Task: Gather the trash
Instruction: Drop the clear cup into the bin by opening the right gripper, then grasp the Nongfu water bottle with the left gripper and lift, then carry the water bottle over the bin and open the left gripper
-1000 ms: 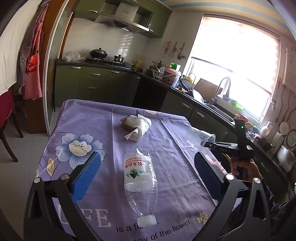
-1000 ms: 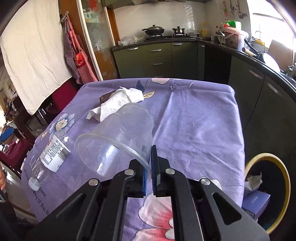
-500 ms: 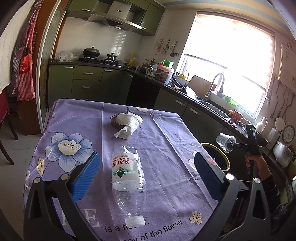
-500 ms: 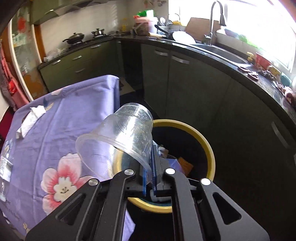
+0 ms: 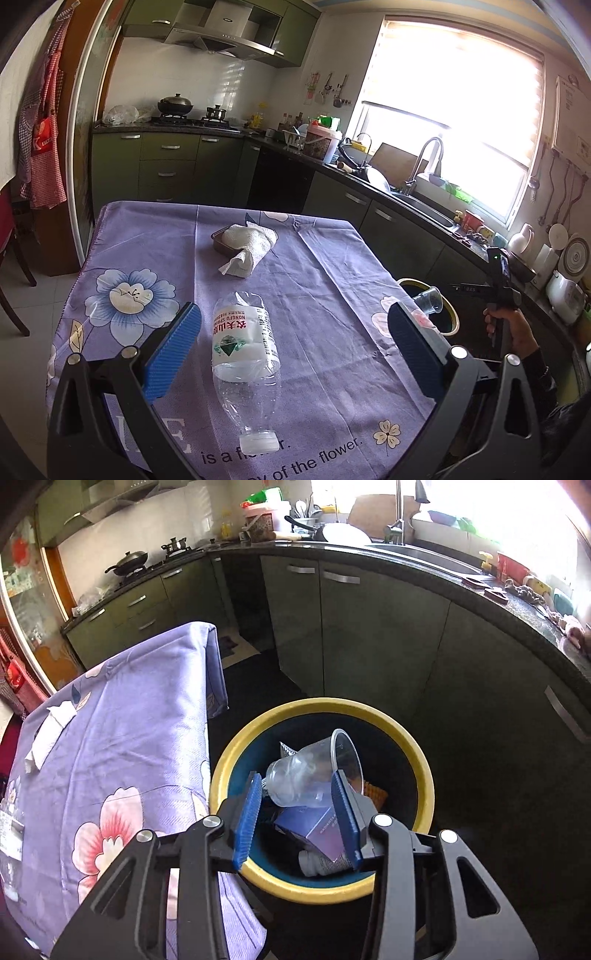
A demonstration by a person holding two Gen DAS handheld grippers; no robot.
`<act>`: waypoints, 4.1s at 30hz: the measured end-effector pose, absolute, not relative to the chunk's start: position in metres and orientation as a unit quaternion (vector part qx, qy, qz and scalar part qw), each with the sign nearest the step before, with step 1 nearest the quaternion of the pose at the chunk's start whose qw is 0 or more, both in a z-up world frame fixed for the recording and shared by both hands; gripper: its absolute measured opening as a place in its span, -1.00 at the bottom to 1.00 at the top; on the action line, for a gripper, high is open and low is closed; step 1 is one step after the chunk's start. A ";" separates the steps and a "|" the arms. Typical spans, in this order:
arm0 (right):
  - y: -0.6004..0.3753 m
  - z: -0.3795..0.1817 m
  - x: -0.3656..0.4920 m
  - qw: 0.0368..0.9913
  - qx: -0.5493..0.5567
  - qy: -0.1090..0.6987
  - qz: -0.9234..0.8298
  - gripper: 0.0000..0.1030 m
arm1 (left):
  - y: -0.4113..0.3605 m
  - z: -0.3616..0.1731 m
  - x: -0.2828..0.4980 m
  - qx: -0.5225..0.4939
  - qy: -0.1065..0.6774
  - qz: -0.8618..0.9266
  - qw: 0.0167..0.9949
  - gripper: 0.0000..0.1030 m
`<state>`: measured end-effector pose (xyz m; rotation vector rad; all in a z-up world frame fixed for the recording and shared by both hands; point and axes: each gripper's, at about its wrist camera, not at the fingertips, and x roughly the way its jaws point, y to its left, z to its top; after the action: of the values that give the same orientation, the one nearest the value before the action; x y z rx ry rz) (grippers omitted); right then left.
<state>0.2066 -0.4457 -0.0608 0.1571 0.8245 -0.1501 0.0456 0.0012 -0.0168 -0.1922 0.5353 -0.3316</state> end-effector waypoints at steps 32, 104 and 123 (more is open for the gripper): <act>-0.368 -0.084 0.178 0.918 0.101 0.378 0.065 0.00 | -0.033 -0.111 0.191 -0.027 0.624 -0.060 0.779 0.71; -0.530 -0.095 0.088 0.914 0.193 0.337 -0.116 -0.01 | -0.532 -0.092 0.252 0.198 0.489 -0.433 0.731 0.20; -0.505 -0.087 0.098 0.919 0.179 0.337 -0.093 0.00 | -0.402 -0.034 0.241 0.114 0.447 -0.425 0.779 0.57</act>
<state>0.0979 -0.5048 -0.0872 0.3685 0.6931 -0.1921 0.2412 -0.4024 -0.0342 0.2475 0.9663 -0.9177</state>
